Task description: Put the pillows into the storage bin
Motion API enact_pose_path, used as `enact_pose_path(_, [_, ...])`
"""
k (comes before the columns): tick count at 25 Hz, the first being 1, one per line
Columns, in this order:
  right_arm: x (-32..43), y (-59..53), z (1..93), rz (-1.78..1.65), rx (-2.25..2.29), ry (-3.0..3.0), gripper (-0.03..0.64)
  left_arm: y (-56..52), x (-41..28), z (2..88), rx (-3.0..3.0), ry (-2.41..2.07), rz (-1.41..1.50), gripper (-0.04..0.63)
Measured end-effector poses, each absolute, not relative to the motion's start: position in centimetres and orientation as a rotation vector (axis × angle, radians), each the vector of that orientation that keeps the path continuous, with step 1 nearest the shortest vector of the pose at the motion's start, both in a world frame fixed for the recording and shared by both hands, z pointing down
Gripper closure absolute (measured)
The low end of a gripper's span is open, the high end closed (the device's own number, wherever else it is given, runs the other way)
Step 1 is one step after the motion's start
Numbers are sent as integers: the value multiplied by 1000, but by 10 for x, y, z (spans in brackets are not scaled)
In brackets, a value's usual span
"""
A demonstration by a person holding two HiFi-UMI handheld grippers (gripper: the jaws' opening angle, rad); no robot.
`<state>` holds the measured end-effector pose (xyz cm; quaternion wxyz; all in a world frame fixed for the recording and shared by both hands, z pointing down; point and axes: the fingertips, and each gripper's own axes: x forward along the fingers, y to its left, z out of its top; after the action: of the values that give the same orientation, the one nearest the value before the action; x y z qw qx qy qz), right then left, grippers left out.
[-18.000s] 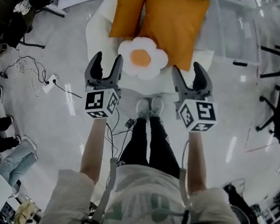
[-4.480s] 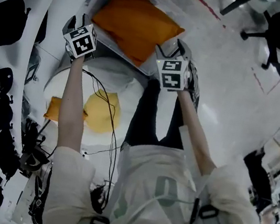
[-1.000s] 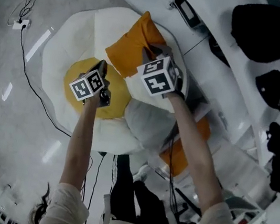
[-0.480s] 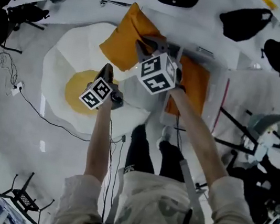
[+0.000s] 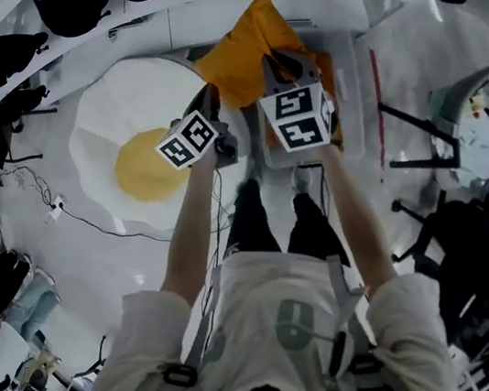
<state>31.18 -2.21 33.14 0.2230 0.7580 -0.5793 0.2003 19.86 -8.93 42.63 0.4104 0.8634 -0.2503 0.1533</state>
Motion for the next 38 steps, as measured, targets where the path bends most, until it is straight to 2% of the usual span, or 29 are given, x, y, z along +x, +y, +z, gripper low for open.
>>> enact_pose_path(6, [382,68,352,738,2323,-1443,583,-38,242,431,2213,-560,517,591])
enact_pose_path(9, [412,110,403,972,2432,-1365,577,-26,259,431,2242,-534,559,589])
enact_pose_path(10, [420,125,427,1057,2446,-1307,542,-23,264,431,2253,-523,570,590])
enact_pose_path(12, [424,155,464,1156,2389,-1205,368,-16,275,432,2275,-500,588,589])
enact_pose_path(23, [401,241,502,1245,2244,-1116,368,35,319,430,2271,-417,564,589])
enact_pose_path(29, [425,227,471,1126,2293,-1163,370,35,332,402,2331,-421,503,589])
enact_pose_path(34, [439,209,401,962,2351,-1289,376,34,333,354,2402,-432,421,589])
enact_pose_path(35, [448,201,378,876,2359,-1330,391,31,340,337,2434,-429,383,589])
enact_pose_path(38, [470,187,300,630,2449,-1348,560,22,352,284,2549,-422,283,589])
